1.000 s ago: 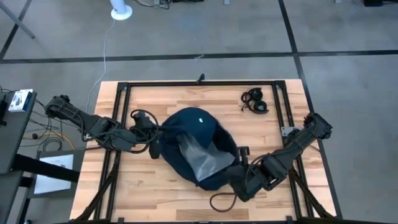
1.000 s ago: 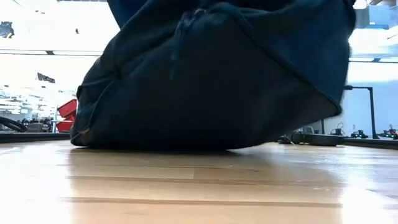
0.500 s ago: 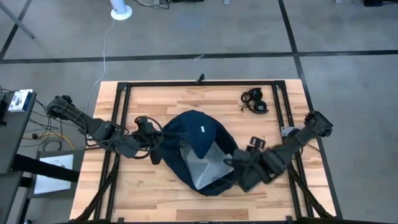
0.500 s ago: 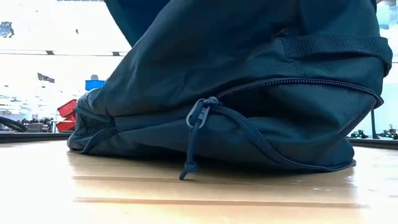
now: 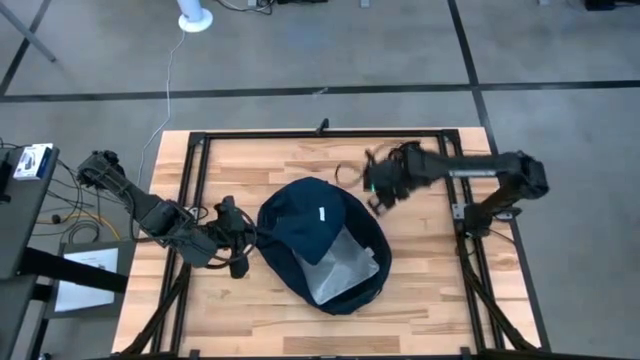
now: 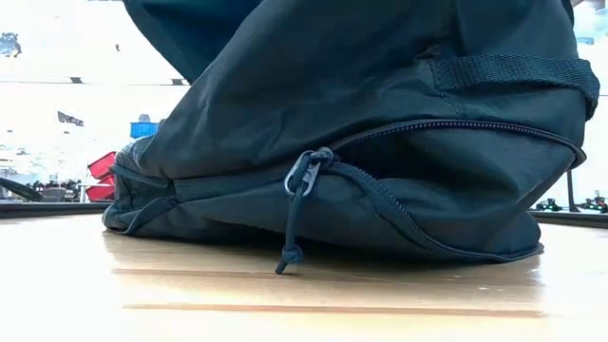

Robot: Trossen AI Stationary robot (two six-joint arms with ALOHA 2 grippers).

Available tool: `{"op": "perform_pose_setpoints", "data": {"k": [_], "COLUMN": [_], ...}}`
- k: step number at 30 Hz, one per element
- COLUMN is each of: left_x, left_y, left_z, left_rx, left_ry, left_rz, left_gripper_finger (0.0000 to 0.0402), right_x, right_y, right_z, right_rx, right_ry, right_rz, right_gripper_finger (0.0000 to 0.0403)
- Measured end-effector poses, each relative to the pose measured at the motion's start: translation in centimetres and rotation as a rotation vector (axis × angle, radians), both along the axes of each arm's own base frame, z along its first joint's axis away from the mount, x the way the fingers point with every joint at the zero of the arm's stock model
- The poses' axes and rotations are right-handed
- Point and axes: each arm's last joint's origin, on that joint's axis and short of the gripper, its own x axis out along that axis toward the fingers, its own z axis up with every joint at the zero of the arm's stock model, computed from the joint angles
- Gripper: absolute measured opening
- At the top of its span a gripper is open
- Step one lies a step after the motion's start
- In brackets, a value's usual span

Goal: Unpack backpack
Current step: Put the black headset into the blue backpack

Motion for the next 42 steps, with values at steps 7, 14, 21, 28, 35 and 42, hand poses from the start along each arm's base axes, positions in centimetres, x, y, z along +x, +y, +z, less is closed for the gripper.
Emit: {"op": "perform_pose_setpoints", "data": {"k": [7, 14, 21, 28, 35, 42], "left_x": [0.0, 0.2, 0.4, 0.4, 0.1, 0.0], "left_y": [0.1, 0.5, 0.9, 0.9, 1.1, 1.3], "left_z": [-0.1, -0.1, -0.2, -0.2, -0.7, -0.6], "left_rx": [0.002, -0.002, -0.014, -0.035, -0.046, 0.004], "left_ry": [0.000, -0.001, -0.003, -0.003, 0.035, 0.000], "left_rz": [0.014, 0.041, 0.069, 0.082, 0.113, 0.178], "left_gripper_finger": [0.0000, 0.0000, 0.0000, 0.0000, 0.0000, 0.0000], "right_x": [-1.8, -2.8, -2.5, -2.3, -1.7, -0.6], "right_y": [-9.7, -15.5, -17.6, -19.0, -18.3, -12.8], "right_z": [-5.1, -9.2, -12.9, -15.6, -15.0, -9.1], "right_rx": [0.017, 0.046, 0.065, 0.101, 0.090, -0.048], "right_ry": [0.045, 0.061, 0.152, 0.182, 0.145, 0.094], "right_rz": [-0.166, -0.221, -0.190, -0.203, -0.150, -0.025], "right_gripper_finger": [0.0210, 0.0254, 0.0255, 0.0249, 0.0071, 0.0013]}}
